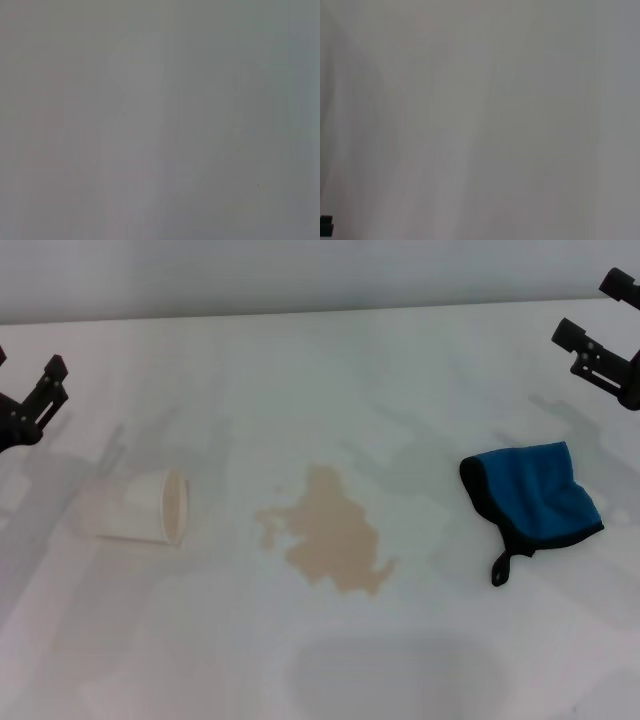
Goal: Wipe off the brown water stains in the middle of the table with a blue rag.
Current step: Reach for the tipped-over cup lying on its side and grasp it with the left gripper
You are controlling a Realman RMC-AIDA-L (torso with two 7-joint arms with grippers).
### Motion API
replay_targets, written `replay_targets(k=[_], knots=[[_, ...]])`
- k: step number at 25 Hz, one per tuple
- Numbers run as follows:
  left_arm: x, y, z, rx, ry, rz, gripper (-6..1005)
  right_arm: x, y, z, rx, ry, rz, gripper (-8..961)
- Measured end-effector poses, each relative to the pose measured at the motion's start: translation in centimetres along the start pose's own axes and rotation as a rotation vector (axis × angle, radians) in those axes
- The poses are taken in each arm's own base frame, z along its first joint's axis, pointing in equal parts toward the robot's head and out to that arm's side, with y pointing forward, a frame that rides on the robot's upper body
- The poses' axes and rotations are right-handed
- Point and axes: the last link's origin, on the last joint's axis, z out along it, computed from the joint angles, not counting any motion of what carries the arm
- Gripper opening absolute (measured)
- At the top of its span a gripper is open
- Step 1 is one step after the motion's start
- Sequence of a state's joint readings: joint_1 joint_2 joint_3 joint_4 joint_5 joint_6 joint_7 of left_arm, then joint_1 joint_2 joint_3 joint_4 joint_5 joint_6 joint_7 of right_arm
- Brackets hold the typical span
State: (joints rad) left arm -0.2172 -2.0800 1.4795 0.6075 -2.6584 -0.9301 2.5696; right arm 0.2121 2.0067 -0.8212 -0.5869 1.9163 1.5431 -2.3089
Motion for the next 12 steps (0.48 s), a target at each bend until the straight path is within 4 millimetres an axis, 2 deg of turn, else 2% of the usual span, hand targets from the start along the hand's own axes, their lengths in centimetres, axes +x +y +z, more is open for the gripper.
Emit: replay_targets(k=[7,12], knots=[[0.3,0.1,0.5,-0.009,0.009,0.005,731,-0.2,-0.4,-0.1,0.027,-0.012,0.008,808],[0.5,0.2,0.8,-0.016,0.012,0.025,732,0.4,-1.1,-1.1,0.114,-0.019,0.038,809]])
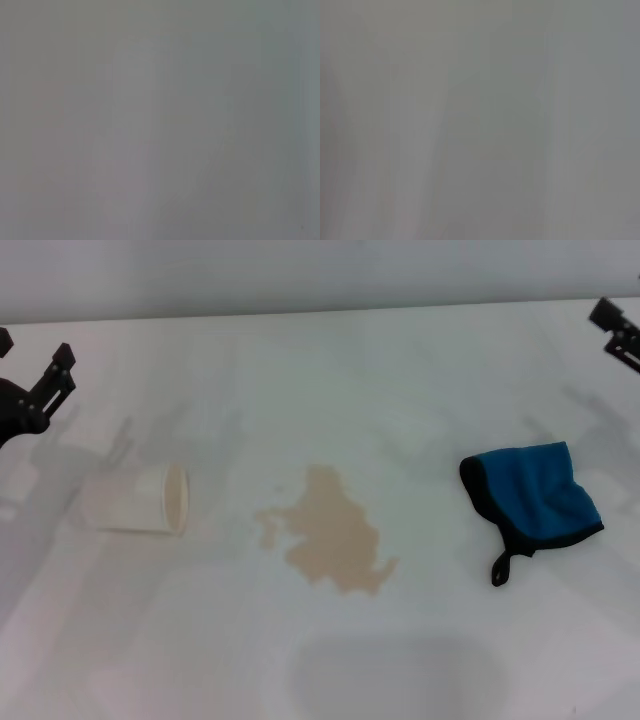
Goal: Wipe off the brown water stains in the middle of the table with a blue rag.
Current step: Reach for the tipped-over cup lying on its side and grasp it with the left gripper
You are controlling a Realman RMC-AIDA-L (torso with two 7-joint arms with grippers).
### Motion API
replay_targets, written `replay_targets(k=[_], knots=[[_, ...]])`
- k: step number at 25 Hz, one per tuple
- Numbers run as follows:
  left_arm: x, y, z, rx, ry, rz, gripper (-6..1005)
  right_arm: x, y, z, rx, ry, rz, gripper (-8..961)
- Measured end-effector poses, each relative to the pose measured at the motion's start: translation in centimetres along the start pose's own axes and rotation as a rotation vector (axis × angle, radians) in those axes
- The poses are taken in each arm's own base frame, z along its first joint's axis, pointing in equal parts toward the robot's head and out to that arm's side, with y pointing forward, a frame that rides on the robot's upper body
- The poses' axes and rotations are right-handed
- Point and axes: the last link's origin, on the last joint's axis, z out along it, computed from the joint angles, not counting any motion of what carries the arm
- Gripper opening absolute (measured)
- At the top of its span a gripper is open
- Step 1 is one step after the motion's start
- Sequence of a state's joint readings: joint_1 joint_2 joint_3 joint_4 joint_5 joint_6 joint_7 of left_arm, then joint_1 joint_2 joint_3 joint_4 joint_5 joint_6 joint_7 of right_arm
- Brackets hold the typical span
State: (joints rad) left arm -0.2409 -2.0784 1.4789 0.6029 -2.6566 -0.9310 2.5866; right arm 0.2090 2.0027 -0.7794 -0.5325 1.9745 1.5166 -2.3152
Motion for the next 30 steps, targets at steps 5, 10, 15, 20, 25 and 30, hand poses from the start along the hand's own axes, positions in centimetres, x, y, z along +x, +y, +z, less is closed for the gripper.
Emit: replay_targets(k=[5,10,15,20,25,30], knots=[[0.1,0.1,-0.1,-0.004,0.011,0.029,734,0.9,-1.1,-1.8,0.151,-0.021,0.065,809],[0.3,-0.7,-1.7,0.037,0.083,0.008,736,2.1,-1.5,-3.6,0.285,-0.026,0.077,808],[0.8,-1.4,-3.3,0.060,0.154,-0.032,736,3.1,-1.2,-4.6,0.326,0.011,0.072,807],[1.2,-2.3,-4.3,0.013,0.144,-0.083,735,3.4,-1.2,-4.8,0.335,0.027,0.076,807],[2.5,-3.7,-4.3,-0.117,0.077,-0.097,734,3.7,-1.3,-4.7,0.346,0.045,0.086,806],[4.2,-4.5,-3.1,-0.272,-0.048,-0.063,733,4.0,-1.3,-4.5,0.352,0.058,0.091,805]])
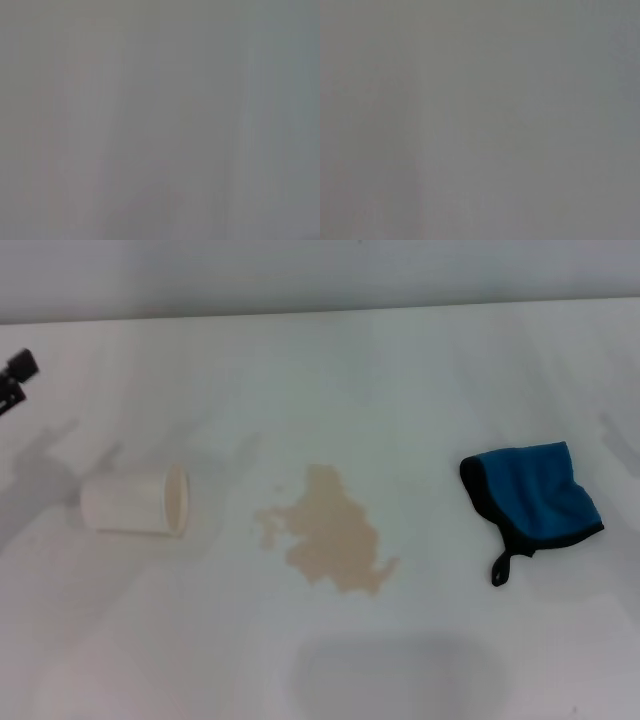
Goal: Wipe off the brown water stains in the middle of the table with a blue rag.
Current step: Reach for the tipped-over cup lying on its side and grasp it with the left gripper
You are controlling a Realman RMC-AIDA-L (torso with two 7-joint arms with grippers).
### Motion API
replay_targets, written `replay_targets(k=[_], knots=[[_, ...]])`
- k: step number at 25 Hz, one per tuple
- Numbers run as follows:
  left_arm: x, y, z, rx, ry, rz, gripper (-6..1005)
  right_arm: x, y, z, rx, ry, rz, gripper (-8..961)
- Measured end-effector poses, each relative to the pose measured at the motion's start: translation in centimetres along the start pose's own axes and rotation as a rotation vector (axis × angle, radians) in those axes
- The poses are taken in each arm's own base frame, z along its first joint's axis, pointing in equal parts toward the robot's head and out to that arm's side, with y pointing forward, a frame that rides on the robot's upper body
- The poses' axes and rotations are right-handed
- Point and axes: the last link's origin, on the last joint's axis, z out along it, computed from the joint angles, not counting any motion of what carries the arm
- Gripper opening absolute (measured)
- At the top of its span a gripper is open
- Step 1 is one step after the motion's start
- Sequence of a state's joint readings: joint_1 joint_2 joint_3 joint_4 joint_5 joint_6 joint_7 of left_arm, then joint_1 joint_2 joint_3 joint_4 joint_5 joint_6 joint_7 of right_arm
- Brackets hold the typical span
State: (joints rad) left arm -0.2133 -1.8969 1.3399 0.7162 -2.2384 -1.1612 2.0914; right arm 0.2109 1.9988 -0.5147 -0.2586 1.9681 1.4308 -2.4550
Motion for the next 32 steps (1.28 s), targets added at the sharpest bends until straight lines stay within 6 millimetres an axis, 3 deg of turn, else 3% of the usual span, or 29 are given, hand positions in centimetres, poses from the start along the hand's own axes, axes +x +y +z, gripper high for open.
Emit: replay_targets(k=[11,20,32], knots=[[3.1,-1.8,2.2,-0.195,-0.442,0.051,731,0.9,-0.2,0.3,0.031,0.052,0.014,804],[7.0,-1.9,4.0,-0.291,-0.714,0.252,729,1.4,-0.3,1.4,0.050,0.084,0.019,803],[7.3,0.3,6.9,-0.430,-0.994,0.516,729,1.4,-0.1,2.3,0.044,0.095,0.023,801]])
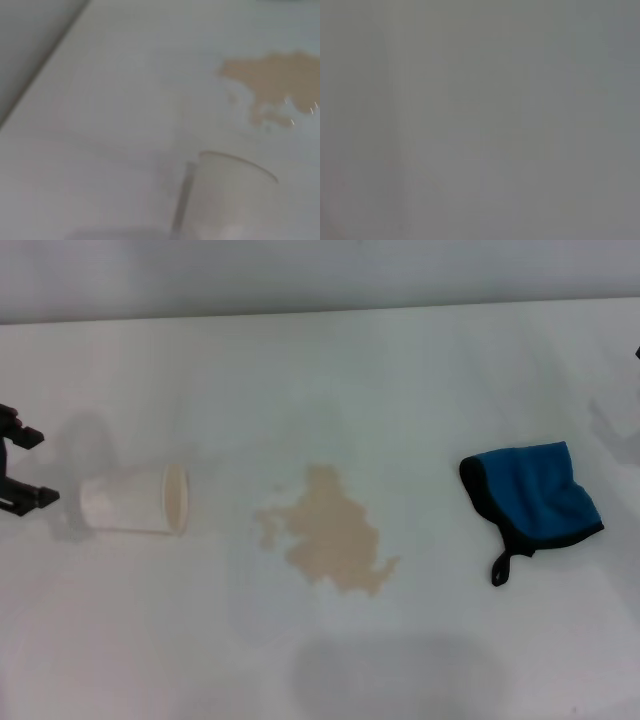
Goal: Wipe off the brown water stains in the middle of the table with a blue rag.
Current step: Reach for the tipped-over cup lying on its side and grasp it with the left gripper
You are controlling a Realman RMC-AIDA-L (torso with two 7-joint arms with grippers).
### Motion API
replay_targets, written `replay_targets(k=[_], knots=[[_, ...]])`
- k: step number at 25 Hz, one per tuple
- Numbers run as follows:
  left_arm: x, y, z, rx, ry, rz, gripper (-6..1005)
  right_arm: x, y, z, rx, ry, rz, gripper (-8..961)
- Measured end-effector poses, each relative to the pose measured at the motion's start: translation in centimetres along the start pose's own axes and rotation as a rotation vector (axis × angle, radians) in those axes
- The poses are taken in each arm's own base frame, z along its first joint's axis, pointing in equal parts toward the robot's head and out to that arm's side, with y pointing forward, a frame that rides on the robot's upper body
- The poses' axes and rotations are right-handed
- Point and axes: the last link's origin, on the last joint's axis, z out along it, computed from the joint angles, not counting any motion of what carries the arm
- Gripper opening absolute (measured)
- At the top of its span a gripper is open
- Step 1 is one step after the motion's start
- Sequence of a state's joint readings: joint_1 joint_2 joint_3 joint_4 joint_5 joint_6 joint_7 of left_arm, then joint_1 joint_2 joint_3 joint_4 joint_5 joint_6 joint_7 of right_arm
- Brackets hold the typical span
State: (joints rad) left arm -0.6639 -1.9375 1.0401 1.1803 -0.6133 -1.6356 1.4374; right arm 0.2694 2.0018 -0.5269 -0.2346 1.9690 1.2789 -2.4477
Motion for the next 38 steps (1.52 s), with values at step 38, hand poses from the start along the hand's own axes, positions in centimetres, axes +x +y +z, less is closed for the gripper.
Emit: replay_targets(k=[38], knots=[[3.0,2.2,7.0,0.041,-0.077,0.262,728,0.1,0.2,0.2,0.000,-0.001,0.009,796]])
